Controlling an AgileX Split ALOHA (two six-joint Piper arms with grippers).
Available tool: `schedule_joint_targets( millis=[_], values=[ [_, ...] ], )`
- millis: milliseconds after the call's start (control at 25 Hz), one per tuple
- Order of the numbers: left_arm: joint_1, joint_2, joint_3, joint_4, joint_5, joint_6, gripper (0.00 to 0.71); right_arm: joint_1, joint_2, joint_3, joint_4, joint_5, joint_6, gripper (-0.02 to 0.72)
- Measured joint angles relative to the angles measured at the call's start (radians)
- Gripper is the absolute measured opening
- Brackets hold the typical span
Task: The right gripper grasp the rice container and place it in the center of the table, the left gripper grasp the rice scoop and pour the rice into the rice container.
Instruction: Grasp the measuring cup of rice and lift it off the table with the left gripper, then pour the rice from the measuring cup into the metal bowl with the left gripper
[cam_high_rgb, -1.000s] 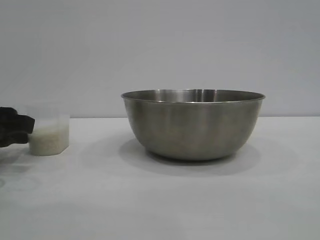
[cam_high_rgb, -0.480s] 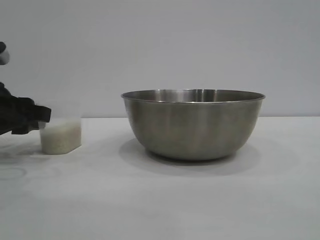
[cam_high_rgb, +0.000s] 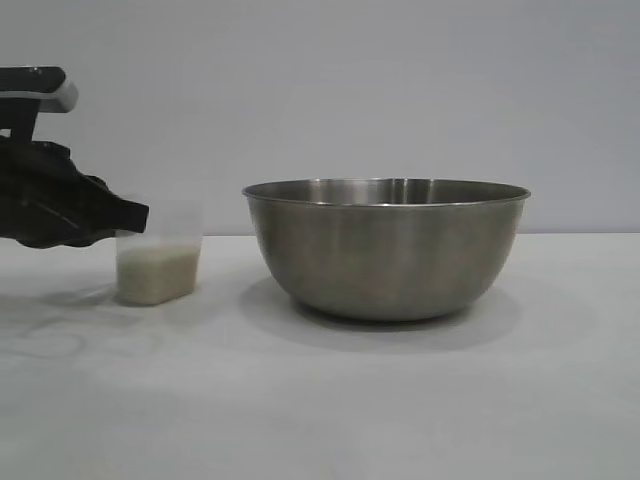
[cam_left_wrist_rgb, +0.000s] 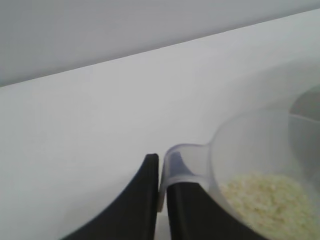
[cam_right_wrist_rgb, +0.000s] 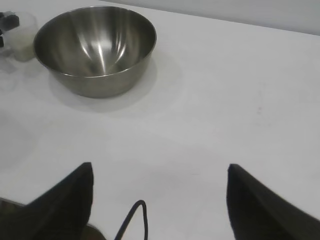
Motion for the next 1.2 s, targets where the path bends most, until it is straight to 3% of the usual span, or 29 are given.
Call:
schedule_joint_targets(
  millis=[360, 720, 840, 1000, 1200],
  values=[
    [0.0, -0.154, -0.004, 0.03, 0.012, 0.016, 0.0, 0.0, 0.0, 0.0, 0.0, 0.0, 0.0, 0.491],
    [0.0, -0.23, -0.201, 0.3, 0.014, 0.108, 0.0, 0.0, 0.0, 0.0, 0.0, 0.0, 0.002, 0.491],
    [-0.009, -0.23, -0.287, 0.414, 0.068, 0.128, 0.0, 0.0, 0.0, 0.0, 0.0, 0.0, 0.003, 0.491],
    [-0.069, -0.23, -0.383, 0.543, 0.219, 0.24, 0.0, 0.0, 0.0, 0.0, 0.0, 0.0, 0.004, 0.491],
    [-0.166, -0.23, -0.43, 0.597, 0.397, 0.543, 0.0, 0.0, 0.0, 0.0, 0.0, 0.0, 0.004, 0.491]
  ],
)
